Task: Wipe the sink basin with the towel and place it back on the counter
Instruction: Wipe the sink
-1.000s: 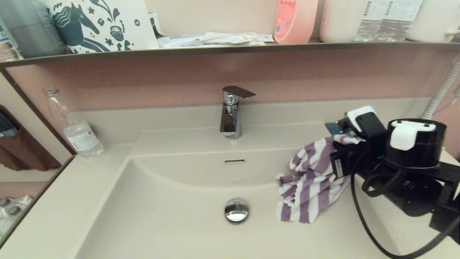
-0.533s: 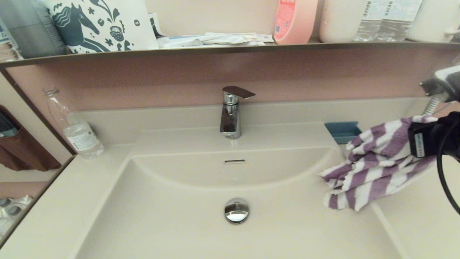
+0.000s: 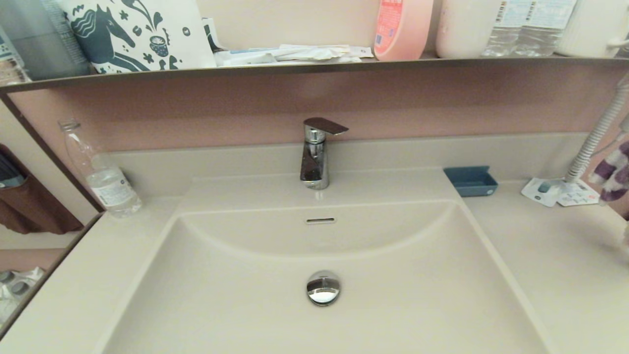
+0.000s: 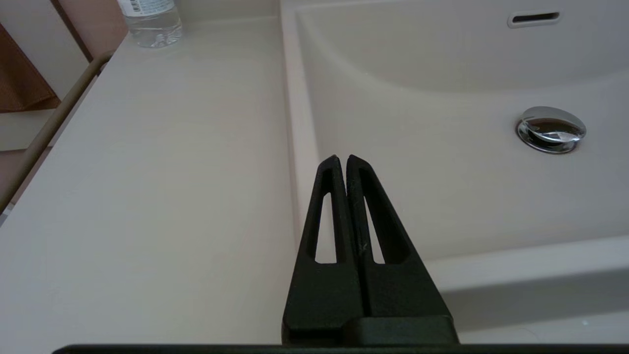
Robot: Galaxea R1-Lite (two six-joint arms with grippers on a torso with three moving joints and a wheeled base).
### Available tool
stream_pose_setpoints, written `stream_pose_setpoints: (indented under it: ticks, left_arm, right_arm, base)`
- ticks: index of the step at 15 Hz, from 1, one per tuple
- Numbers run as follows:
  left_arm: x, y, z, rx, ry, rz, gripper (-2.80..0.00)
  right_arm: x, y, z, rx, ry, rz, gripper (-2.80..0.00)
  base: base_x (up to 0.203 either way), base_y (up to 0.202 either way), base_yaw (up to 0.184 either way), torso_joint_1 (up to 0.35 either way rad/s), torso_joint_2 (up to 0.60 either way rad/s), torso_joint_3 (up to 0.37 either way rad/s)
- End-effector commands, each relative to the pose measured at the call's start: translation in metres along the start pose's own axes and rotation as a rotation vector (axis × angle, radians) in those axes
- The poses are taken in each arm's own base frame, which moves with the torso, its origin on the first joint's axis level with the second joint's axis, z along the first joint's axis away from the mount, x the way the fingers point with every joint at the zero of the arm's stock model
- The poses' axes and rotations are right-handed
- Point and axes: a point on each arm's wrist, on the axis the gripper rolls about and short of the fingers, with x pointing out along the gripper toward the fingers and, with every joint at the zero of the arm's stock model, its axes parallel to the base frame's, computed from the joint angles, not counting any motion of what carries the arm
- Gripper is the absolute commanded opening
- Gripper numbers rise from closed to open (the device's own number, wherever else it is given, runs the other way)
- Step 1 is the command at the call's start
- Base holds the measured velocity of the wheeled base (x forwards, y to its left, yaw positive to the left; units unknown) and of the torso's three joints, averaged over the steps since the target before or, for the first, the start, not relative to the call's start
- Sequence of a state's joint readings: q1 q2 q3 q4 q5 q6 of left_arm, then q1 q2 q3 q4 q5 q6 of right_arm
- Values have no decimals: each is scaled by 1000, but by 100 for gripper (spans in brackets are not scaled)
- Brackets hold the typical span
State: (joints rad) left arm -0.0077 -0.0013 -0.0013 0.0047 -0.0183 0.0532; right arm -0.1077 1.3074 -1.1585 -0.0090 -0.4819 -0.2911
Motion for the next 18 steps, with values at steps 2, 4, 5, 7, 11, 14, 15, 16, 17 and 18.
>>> stream_pose_setpoints:
  ticks: [2,4,5,7,11,14,15,16,17,18]
  left_arm:
    - [0,0,0,0,1,0,-280]
    - [0,0,0,0,1,0,-280]
    - [0,0,0,0,1,0,-280]
    - [0,0,0,0,1,0,-280]
    - [0,0,0,0,1,0,-280]
    - [0,0,0,0,1,0,-280]
    - [0,0,0,0,1,0,-280]
    - [0,0,0,0,1,0,-280]
    - [0,0,0,0,1,0,-280]
    - [0,0,0,0,1,0,-280]
  right_arm:
    - [-3,-10,9,-11,35,-12,-280]
    - [-1,-6,-1,-11,70,-3,-280]
    - [-1,-3,-8,4,91,4,-280]
    - [1,5,-27,-2,151,25,-280]
    - [4,20,-71,-57,294,61,-280]
    - [8,32,-90,-97,362,89,-280]
    - [13,37,-95,-90,385,92,-280]
    - [19,41,-98,-73,411,90,-280]
    - [27,47,-104,-50,448,87,-280]
    - [31,51,-109,-37,475,84,-280]
  base:
    - [0,0,0,0,0,0]
    - [0,0,0,0,0,0]
    - [0,0,0,0,0,0]
    - [0,0,0,0,0,0]
    - [0,0,0,0,0,0]
    - [0,0,0,0,0,0]
    - [0,0,0,0,0,0]
    - [0,0,0,0,0,0]
    - [0,0,0,0,0,0]
    - [0,0,0,0,0,0]
